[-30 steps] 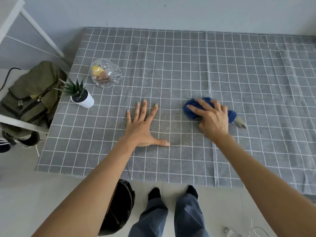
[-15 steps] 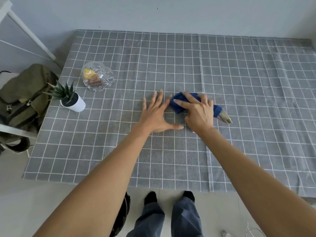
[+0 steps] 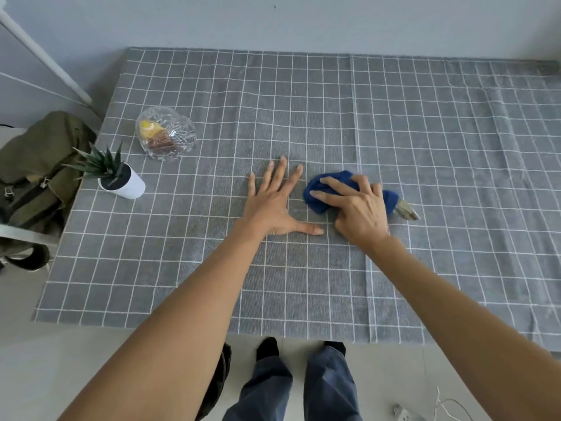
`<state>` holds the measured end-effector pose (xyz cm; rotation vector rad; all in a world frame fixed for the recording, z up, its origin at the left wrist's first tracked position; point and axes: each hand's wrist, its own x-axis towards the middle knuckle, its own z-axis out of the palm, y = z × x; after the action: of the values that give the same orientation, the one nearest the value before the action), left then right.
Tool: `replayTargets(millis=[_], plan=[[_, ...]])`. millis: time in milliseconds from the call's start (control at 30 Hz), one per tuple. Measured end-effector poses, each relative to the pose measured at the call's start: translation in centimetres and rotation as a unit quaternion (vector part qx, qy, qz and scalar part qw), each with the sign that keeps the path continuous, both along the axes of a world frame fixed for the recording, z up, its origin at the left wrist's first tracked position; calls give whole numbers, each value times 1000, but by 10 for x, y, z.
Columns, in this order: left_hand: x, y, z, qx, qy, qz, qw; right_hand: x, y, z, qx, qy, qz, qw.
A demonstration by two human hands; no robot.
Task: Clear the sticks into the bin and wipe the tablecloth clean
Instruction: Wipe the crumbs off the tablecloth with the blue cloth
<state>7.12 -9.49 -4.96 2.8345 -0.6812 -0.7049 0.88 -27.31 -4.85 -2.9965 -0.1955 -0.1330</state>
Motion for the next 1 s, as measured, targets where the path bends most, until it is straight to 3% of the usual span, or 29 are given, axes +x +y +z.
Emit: replayTargets(millis=[167,333,500,667,867,1000], plan=[[0,0,1,8,7,-4,1000,19,-6,6,-7,30,-85,996],[0,-1,1,15,8,-1,1000,6,-3,4,-17,-1,12,1000],[0,-1,2,12,13,-1,1000,25,-5,8,-21,24,-64,997],[0,-1,1,12,11,1,1000,3,-1,1,-14,-14,1,1000],[0,-1,1,12,14,-2,1000,15,2,4,-6,-4,-54,998],[0,-1,1,13,13,-2,1000,2,4,2,-4,-22,-7,1000]])
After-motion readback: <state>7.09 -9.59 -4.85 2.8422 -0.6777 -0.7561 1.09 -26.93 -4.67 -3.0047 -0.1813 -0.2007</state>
